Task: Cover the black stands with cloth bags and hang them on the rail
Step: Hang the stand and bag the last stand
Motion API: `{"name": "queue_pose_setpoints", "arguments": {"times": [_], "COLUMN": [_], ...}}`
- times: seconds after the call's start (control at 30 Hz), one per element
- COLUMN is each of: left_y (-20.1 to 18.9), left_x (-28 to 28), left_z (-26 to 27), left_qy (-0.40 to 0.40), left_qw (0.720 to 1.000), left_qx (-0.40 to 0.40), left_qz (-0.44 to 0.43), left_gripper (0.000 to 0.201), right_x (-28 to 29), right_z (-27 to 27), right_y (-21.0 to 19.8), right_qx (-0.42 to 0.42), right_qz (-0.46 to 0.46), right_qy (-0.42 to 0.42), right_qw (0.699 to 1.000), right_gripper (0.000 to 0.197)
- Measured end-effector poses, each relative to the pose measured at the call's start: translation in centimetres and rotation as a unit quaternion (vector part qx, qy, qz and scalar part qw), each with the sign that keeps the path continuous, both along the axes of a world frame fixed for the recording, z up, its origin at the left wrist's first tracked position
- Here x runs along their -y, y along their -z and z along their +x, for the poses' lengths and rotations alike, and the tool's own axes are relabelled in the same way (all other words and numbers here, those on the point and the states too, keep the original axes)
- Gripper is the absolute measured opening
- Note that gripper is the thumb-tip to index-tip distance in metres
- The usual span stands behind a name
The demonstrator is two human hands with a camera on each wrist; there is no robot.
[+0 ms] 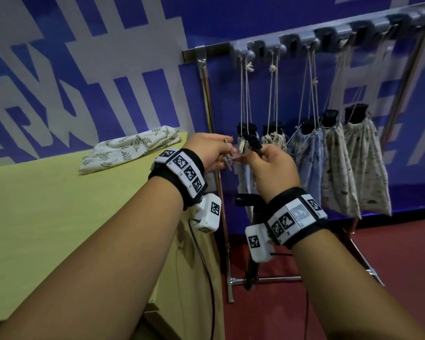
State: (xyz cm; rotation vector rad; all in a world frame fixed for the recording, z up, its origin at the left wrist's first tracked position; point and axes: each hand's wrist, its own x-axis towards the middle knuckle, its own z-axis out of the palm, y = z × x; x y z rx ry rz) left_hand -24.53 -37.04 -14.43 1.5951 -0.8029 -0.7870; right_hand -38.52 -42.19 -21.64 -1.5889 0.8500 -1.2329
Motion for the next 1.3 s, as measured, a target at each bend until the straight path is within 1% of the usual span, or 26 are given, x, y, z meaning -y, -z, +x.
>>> {"name": "queue_pose_setpoints", "arguments": {"times": [0.13,0.27,0.33,0.4,0.43,0.47,0.57,0.73,0.87,0.93,0.97,1.03,1.1,1.13,1.2,1.3], "left_y": [1.6,2.5,2.7,2.7,2.6,2.5,2.5,2.7,2.8,2.9,3.0,3.0,3.0,2.9,2.8,2.8], "left_x": [0.8,1.3,1.4,1.3,1.1,1.0,0.6,0.4,0.5,0.5,0.5,0.5,0.5,0.4,0.2,0.1], "left_z": [0.4,1.0,1.1,1.2,1.2,1.2,0.9,0.6,0.7,0.9,0.9,0.7,0.6,0.5,0.3,0.3], "left_qy": [-0.004,0.001,0.008,0.013,0.013,0.012,0.011,0.017,0.011,0.009,0.008,0.002,-0.004,-0.005,-0.005,-0.009], "left_qw": [1.000,0.999,0.997,0.994,0.994,0.995,0.996,0.999,1.000,1.000,1.000,1.000,0.999,0.999,0.998,0.996], "left_qx": [0.010,0.028,0.064,0.097,0.101,0.100,0.084,0.040,0.002,-0.021,-0.027,-0.030,-0.042,-0.052,-0.070,-0.085], "left_qz": [0.021,0.044,0.051,0.042,0.031,0.022,0.010,0.000,-0.004,-0.006,-0.007,-0.007,-0.007,-0.004,0.002,0.004], "left_gripper": [0.027,0.031,0.038,0.045,0.046,0.042,0.029,0.029,0.029,0.030,0.031,0.032,0.033,0.034,0.034,0.035], "right_x": [0.8,1.3,1.5,1.6,1.5,1.5,1.5,1.5,1.8,1.6,1.5,1.1,0.9,0.8,0.7,0.5], "right_z": [-0.1,0.6,1.1,1.4,1.5,1.6,2.0,2.5,2.6,2.6,2.6,2.5,2.3,2.2,2.1,2.2], "right_y": [2.2,3.0,3.1,3.2,3.2,3.3,3.6,4.0,4.1,4.1,4.1,3.9,3.9,3.9,3.9,3.9], "right_qx": [0.007,0.010,0.013,0.012,0.010,0.013,0.040,0.082,0.086,0.081,0.075,0.059,0.045,0.040,0.036,0.037], "right_qz": [0.015,0.021,0.023,0.023,0.027,0.034,0.061,0.102,0.116,0.109,0.098,0.074,0.054,0.045,0.032,0.030], "right_qy": [-0.006,-0.010,-0.009,-0.010,-0.011,-0.013,-0.013,-0.019,-0.012,-0.004,0.000,0.012,0.027,0.034,0.042,0.044], "right_qw": [1.000,1.000,1.000,1.000,1.000,0.999,0.997,0.991,0.989,0.991,0.992,0.995,0.997,0.998,0.998,0.998], "right_gripper": [0.016,0.017,0.017,0.021,0.024,0.026,0.029,0.020,0.039,0.049,0.050,0.041,0.024,0.018,0.012,0.009]}}
